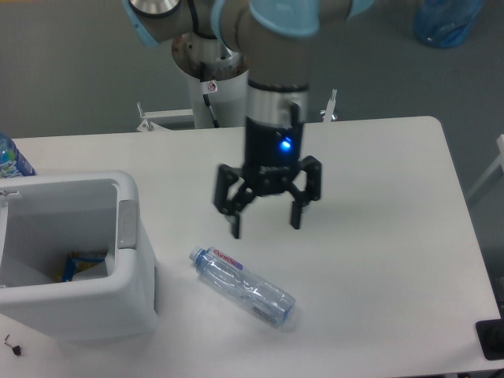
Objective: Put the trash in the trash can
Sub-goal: 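Raise the gripper from the bin and move it over the water bottle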
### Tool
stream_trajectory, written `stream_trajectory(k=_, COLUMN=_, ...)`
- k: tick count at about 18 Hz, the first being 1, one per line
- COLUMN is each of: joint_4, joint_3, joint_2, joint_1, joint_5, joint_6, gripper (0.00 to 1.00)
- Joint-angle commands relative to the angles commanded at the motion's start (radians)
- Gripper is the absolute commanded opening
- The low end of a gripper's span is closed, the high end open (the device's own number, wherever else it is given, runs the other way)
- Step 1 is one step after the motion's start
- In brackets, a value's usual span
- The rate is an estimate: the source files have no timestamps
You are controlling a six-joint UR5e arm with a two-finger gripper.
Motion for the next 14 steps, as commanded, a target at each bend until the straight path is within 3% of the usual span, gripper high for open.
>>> stream_trajectory(k=14, joint_4=0.011, joint_3=0.038, joint_2=-0.224, joint_1=-0.008, joint_5=0.071, joint_6=-0.111, gripper=1.0)
